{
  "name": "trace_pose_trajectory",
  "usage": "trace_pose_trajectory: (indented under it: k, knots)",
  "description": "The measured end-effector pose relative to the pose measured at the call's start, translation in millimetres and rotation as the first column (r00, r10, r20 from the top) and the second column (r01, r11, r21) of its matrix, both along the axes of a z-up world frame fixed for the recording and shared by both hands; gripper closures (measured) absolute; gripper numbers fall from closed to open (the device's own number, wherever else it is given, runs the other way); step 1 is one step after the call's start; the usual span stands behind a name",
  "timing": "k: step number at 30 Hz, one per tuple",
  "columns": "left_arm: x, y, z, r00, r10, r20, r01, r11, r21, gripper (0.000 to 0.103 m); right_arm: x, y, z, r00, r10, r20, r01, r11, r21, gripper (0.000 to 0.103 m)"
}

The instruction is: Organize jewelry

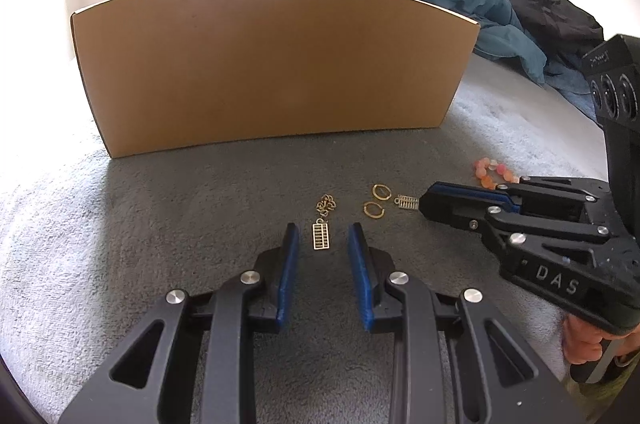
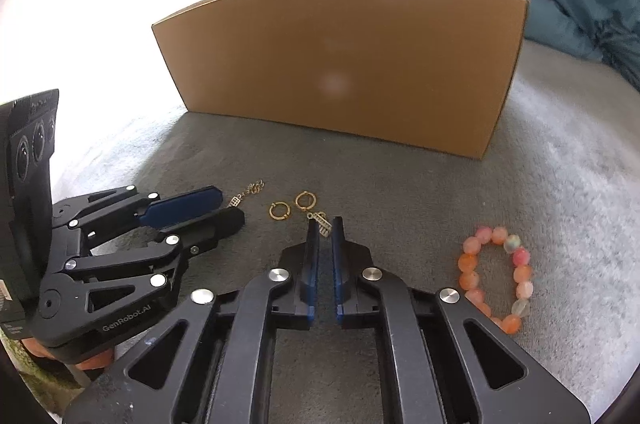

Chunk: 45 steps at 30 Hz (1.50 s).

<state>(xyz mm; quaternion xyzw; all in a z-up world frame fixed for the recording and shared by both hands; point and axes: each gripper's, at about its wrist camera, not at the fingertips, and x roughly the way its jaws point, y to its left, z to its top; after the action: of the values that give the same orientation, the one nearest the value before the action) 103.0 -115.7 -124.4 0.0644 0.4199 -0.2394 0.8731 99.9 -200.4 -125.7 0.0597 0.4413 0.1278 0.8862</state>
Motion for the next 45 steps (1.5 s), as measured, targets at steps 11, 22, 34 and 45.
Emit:
trace_pose_trajectory:
  k: [11, 22, 34, 45]
  knots:
    - [4, -5, -7, 1.000, 0.004, -0.009, -0.004, 0.999, 0.038, 0.078, 15, 16, -10, 0.999, 0.035, -0.036, -0.038, 0.996, -0.078, 0.085]
    - [-1, 3, -2, 1.000, 0.026, 0.007, -0.027, 0.999, 0.020, 0.096, 9, 11, -6, 1.000, 0.018, -0.015, -0.019, 0.998, -0.058, 0.103]
    - [-8, 11, 10, 0.999, 0.025, 0.031, -0.024, 0.999, -0.023, 0.096, -6, 1, 13, 1.000, 0.003, 0.016, -0.003, 1.000, -0.017, 0.103]
    - [-8, 24, 24, 0.998, 0.056, 0.007, -0.055, 0.998, -0.032, 0.096, -15, -21, 19, 0.996, -0.041, -0.076, 0.043, 0.999, 0.021, 0.103]
